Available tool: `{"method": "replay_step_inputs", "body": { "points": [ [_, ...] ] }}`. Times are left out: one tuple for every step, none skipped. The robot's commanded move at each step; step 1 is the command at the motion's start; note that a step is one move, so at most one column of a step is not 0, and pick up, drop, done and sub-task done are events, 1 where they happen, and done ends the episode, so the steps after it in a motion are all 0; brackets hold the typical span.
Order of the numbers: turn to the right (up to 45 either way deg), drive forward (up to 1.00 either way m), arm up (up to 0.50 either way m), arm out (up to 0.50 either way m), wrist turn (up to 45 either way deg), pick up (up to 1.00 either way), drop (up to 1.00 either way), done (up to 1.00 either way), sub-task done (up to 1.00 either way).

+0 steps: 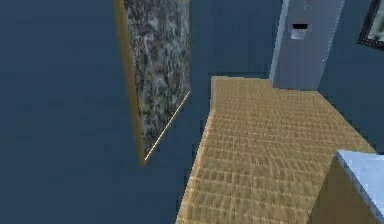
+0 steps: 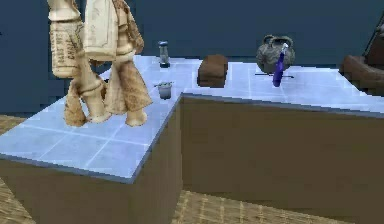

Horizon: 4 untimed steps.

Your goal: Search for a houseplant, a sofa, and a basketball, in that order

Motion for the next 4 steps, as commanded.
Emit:
{"method": "replay_step_inputs", "body": {
  "points": [
    [9.0,0.0,0.0,0.0,0.0,0.0,0.0,0.0,0.0],
    [0.0,1.0,0.0,0.0,0.0,0.0,0.0,0.0,0.0],
    [0.0,1.0,0.0,0.0,0.0,0.0,0.0,0.0,0.0],
    [3.0,0.0,0.0,0.0,0.0,0.0,0.0,0.0,0.0]
  ]
}}
